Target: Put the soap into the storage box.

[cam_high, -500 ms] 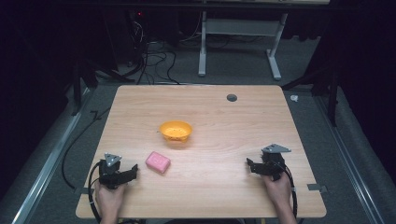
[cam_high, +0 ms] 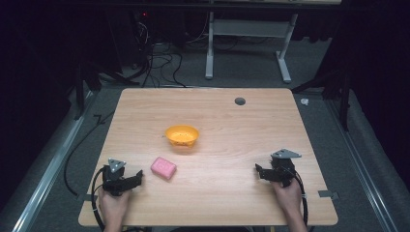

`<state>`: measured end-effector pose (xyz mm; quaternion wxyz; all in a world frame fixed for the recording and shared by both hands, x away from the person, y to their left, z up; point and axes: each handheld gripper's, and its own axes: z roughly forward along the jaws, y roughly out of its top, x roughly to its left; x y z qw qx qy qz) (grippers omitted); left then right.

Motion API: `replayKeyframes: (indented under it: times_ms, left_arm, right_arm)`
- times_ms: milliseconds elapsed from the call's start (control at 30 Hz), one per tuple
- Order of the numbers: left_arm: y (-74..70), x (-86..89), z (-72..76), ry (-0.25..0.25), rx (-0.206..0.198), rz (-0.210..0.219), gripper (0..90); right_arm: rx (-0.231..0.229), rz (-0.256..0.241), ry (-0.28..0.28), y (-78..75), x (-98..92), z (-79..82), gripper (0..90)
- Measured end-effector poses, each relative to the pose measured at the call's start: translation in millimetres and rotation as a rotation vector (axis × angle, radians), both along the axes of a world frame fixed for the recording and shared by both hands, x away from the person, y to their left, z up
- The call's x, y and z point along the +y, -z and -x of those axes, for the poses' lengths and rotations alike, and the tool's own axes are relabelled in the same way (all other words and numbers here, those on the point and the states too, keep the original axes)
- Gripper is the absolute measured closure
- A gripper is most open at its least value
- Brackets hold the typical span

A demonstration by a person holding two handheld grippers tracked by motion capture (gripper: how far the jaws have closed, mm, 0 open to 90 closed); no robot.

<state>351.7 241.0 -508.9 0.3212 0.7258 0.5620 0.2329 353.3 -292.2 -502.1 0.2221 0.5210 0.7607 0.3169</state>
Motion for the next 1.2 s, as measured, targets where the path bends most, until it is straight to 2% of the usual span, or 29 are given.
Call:
replayKeyframes:
  times_ms: [933, 1200]
  left_arm:
    - [-0.9, -0.4, -0.2, -0.002, 0.006, -0.003, 15.4]
    - [-6.4, -1.2, 5.2, -0.002, -0.021, -0.003, 15.2]
  right_arm:
    - [0.000, 0.000, 0.001, 0.0, 0.1, 0.0, 22.7]
    - [0.001, -0.001, 0.001, 0.0, 0.1, 0.1, 22.7]
